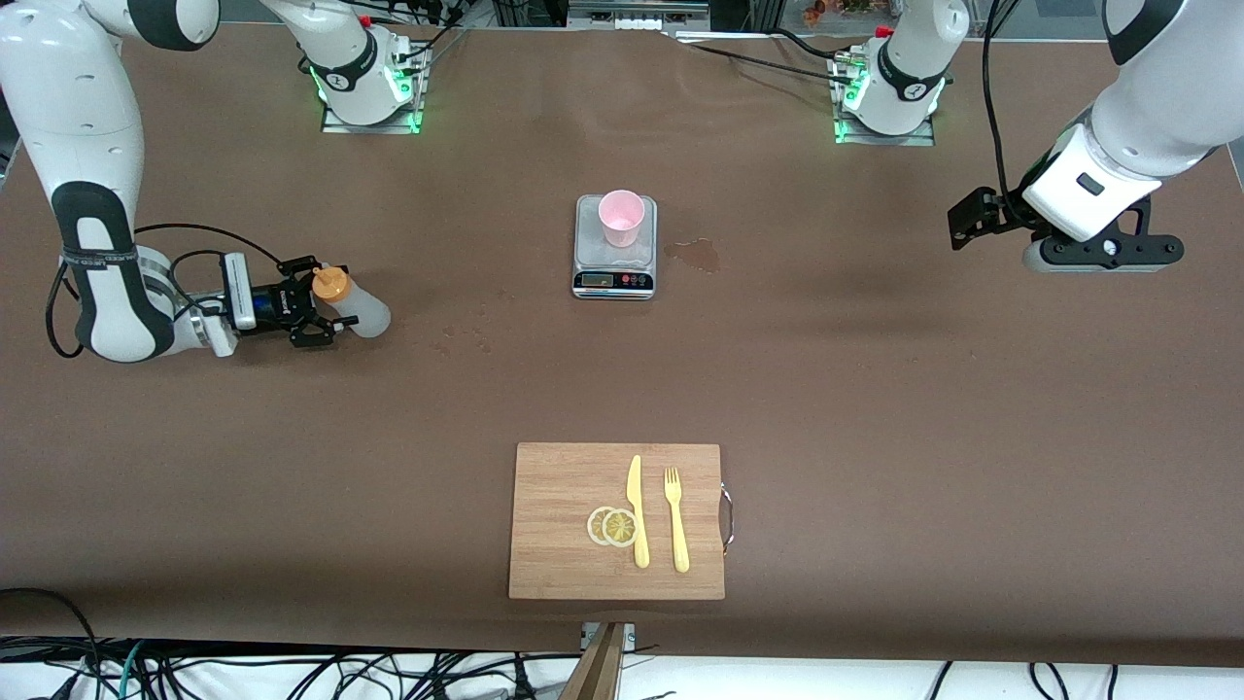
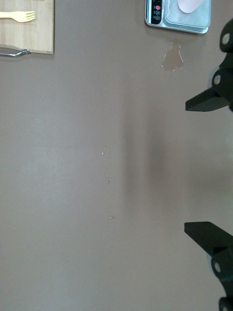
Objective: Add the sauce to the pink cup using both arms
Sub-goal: 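Grasp the white squeeze bottle with the right gripper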
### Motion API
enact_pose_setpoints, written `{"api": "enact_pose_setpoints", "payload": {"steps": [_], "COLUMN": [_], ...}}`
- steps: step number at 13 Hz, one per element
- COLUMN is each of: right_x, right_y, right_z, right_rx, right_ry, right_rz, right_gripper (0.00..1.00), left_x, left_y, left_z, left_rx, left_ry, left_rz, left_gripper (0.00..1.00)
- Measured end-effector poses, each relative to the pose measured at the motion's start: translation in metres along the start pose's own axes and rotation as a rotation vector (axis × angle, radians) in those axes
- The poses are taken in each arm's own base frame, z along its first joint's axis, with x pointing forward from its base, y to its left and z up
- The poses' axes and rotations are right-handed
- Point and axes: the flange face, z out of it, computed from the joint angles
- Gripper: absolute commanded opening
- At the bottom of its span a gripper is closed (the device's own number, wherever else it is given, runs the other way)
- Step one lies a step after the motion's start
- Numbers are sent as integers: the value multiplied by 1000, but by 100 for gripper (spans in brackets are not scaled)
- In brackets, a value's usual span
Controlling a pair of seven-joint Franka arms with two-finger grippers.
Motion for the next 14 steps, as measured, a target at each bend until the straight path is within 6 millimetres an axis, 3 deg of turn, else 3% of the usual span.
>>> {"api": "enact_pose_setpoints", "payload": {"steps": [5, 6, 7, 9, 11, 14], "right_x": [-1, -2, -5, -10, -11, -1], "right_y": [3, 4, 4, 3, 6, 21], "right_z": [24, 31, 37, 41, 43, 43], "right_rx": [24, 34, 40, 43, 45, 58], "right_ry": [103, 120, 133, 147, 151, 137], "right_rz": [-11, -14, -14, -8, -12, -44], "right_gripper": [100, 94, 81, 44, 18, 8], "left_x": [-1, -1, -1, -2, -2, -2], "left_y": [0, 0, 0, 3, 7, 7], "left_z": [1, 1, 1, 1, 1, 1], "left_rx": [2, 2, 2, 3, 3, 4], "left_ry": [-9, -9, -9, -10, -10, -10], "left_rz": [0, 0, 1, 7, 13, 13], "left_gripper": [100, 100, 100, 100, 100, 100]}}
